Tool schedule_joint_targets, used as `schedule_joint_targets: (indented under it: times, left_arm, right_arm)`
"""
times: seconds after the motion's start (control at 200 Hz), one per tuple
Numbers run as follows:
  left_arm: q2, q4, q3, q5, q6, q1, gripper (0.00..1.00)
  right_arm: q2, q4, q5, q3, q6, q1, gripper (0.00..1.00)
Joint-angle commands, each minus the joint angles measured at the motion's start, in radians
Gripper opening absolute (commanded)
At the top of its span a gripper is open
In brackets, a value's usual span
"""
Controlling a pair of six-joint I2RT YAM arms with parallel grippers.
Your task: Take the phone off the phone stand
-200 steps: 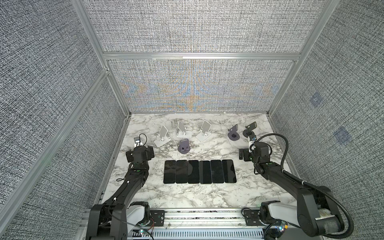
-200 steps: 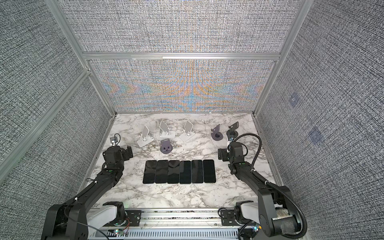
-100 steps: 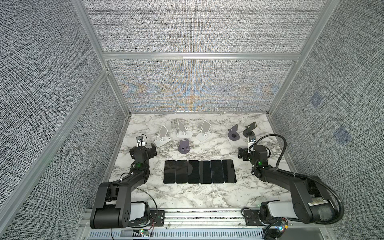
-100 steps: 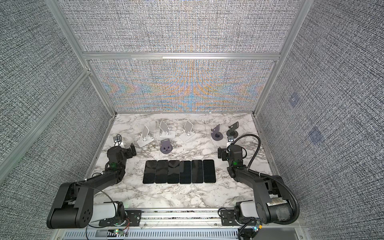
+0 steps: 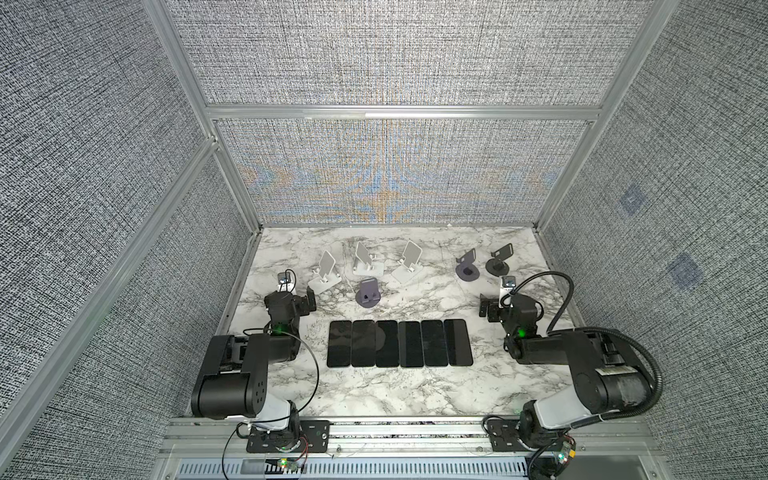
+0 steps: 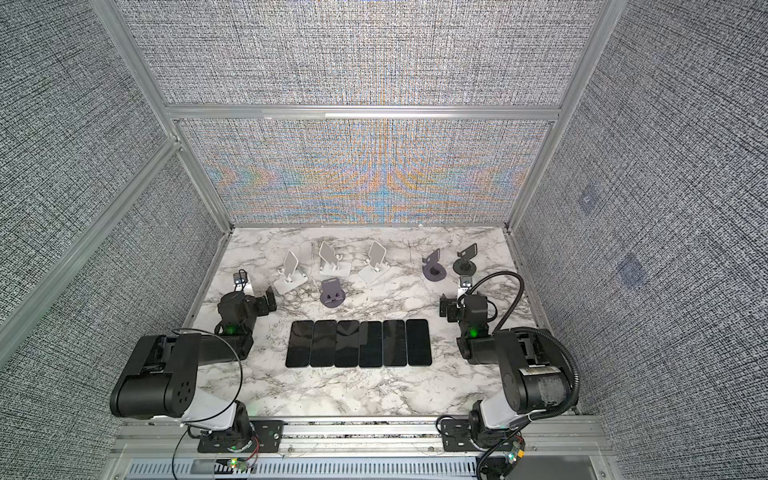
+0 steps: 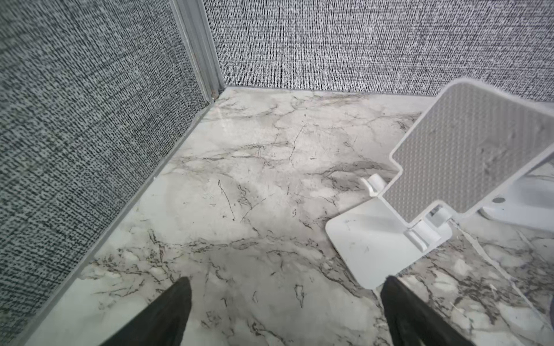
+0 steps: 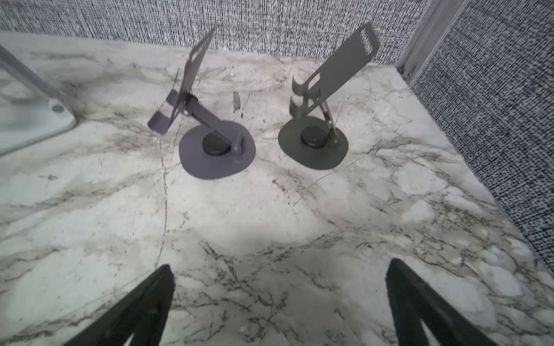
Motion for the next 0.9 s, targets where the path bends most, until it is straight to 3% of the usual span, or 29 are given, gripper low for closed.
schedule_joint_targets:
  times: [0.0, 0.895]
  left_arm:
    - [-0.001, 0.058, 0.004, 0.029, 0.008, -0.001, 0.99]
    - [0.004, 0.104, -0.016, 0.039, 0.02, -0.002, 0.99]
  right_arm:
    - [-0.002, 0.05, -0.021, 0.003, 0.033, -0.014, 0.99]
    - [0.01, -0.016, 0.005, 0.05, 0.022, -0.001, 0.99]
